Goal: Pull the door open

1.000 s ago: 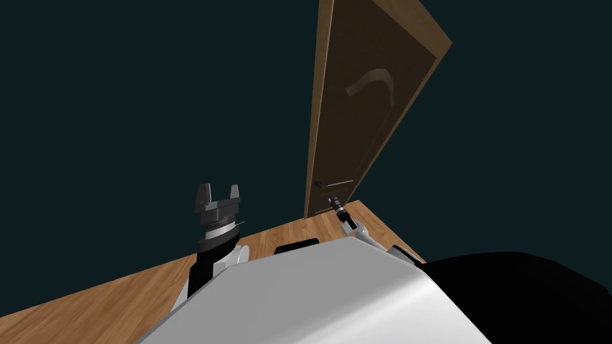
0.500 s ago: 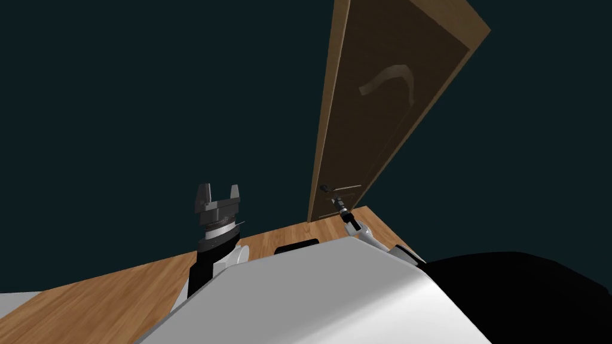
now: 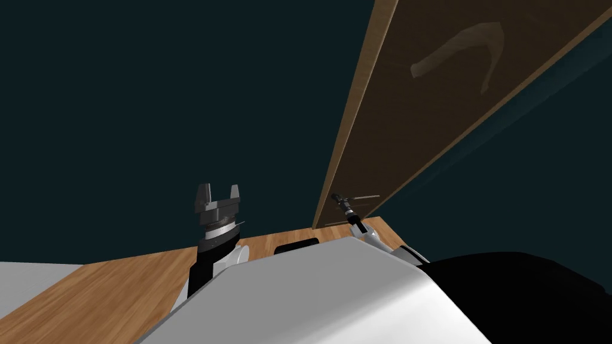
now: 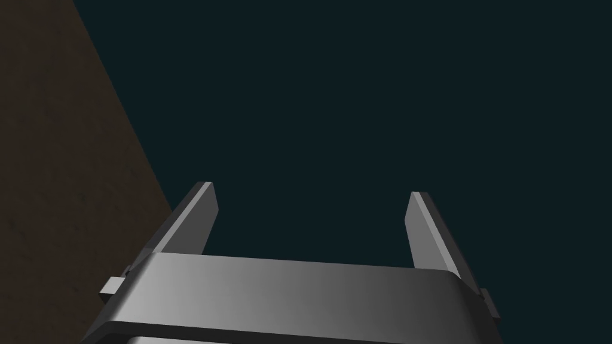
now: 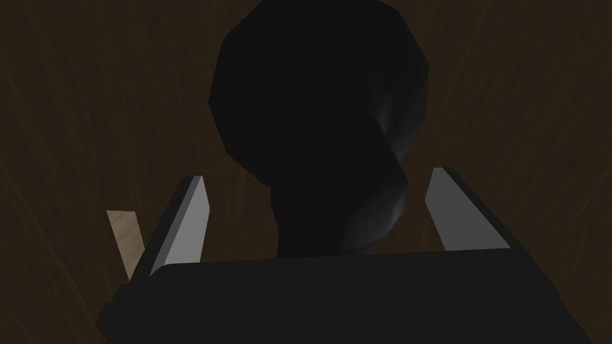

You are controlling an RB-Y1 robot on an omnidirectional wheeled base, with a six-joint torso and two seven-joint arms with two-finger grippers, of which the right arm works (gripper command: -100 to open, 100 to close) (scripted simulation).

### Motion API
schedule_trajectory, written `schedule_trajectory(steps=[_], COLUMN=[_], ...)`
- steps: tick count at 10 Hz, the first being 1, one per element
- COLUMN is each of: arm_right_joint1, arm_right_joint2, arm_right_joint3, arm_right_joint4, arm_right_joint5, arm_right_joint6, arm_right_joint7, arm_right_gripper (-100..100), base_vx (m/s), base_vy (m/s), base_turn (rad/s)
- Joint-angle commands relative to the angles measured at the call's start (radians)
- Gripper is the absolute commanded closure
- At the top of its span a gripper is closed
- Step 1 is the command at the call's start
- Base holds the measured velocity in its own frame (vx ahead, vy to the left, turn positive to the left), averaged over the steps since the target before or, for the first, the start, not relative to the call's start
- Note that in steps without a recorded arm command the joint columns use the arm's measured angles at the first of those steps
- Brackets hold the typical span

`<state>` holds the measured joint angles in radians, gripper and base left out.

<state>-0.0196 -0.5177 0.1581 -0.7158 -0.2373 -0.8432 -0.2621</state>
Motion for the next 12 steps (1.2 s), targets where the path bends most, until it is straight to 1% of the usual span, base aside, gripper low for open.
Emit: schedule_trajectory(steps=[1, 2, 7, 8, 9, 12], arm_right_joint1=[0.000, 0.000, 0.000, 0.014, 0.018, 0.050], arm_right_joint2=[0.000, 0.000, 0.000, -0.013, -0.017, -0.050], arm_right_joint3=[0.000, 0.000, 0.000, 0.013, 0.017, 0.046], arm_right_joint4=[0.000, 0.000, 0.000, -0.001, -0.001, -0.003], arm_right_joint5=[0.000, 0.000, 0.000, 0.000, 0.000, 0.001], arm_right_joint6=[0.000, 0.000, 0.000, -0.020, -0.026, -0.074], arm_right_joint7=[0.000, 0.000, 0.000, -0.013, -0.017, -0.046], arm_right_gripper=[-100, 100, 100, 100, 100, 100], base_vx=[0.043, 0.000, -0.008, -0.088, -0.151, -0.197], base_vy=[-0.004, 0.000, -0.001, -0.039, -0.059, -0.061], base_turn=[-0.008, 0.000, 0.004, 0.119, 0.124, 0.125])
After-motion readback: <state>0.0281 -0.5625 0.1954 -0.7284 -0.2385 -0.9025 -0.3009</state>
